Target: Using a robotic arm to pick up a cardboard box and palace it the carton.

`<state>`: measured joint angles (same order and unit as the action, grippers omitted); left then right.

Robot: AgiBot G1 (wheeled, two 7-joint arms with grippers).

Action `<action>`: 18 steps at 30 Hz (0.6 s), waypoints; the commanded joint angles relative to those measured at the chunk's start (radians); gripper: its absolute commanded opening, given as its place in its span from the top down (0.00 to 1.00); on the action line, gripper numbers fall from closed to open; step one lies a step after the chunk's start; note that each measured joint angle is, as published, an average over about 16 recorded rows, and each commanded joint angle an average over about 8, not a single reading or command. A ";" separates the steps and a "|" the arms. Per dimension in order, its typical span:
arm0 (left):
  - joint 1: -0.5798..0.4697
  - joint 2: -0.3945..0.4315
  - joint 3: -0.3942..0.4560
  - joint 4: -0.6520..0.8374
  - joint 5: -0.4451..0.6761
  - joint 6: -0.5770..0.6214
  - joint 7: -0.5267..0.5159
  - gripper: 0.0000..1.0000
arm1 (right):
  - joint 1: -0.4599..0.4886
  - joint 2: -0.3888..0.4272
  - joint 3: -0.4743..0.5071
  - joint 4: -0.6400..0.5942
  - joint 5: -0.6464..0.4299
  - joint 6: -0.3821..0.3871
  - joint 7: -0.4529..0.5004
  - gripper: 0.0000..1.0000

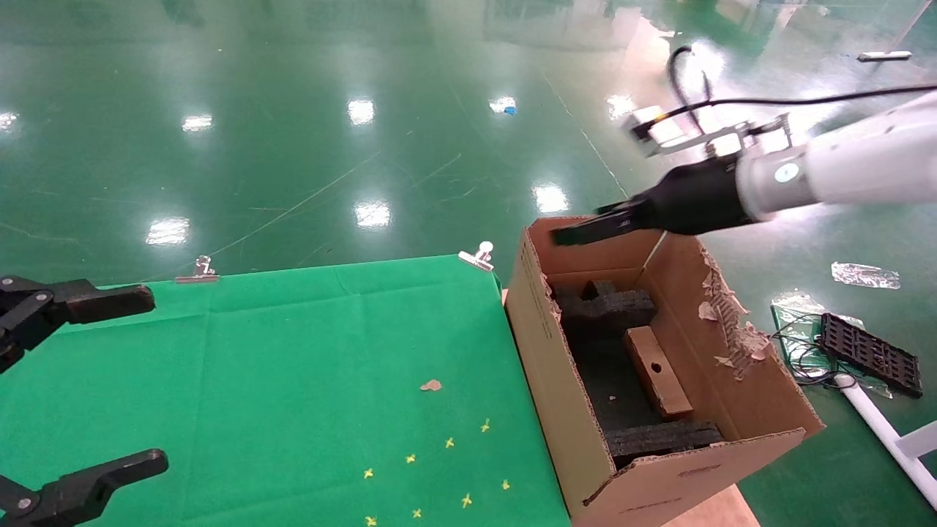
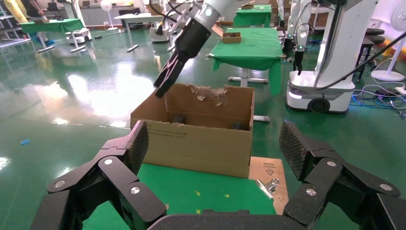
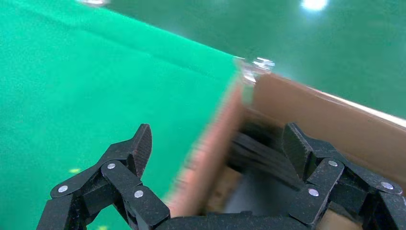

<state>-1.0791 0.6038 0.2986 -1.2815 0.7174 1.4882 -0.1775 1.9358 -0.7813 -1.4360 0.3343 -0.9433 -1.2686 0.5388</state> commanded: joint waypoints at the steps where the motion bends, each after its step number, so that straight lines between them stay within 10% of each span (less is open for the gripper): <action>1: 0.000 0.000 0.000 0.000 0.000 0.000 0.000 0.00 | -0.039 0.008 0.052 0.043 0.010 -0.010 -0.016 0.00; 18: 0.000 0.000 0.001 0.000 -0.001 0.000 0.001 0.00 | -0.362 0.072 0.487 0.400 0.090 -0.096 -0.148 0.00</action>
<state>-1.0793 0.6034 0.2996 -1.2815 0.7167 1.4878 -0.1770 1.5733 -0.7097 -0.9494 0.7340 -0.8538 -1.3642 0.3910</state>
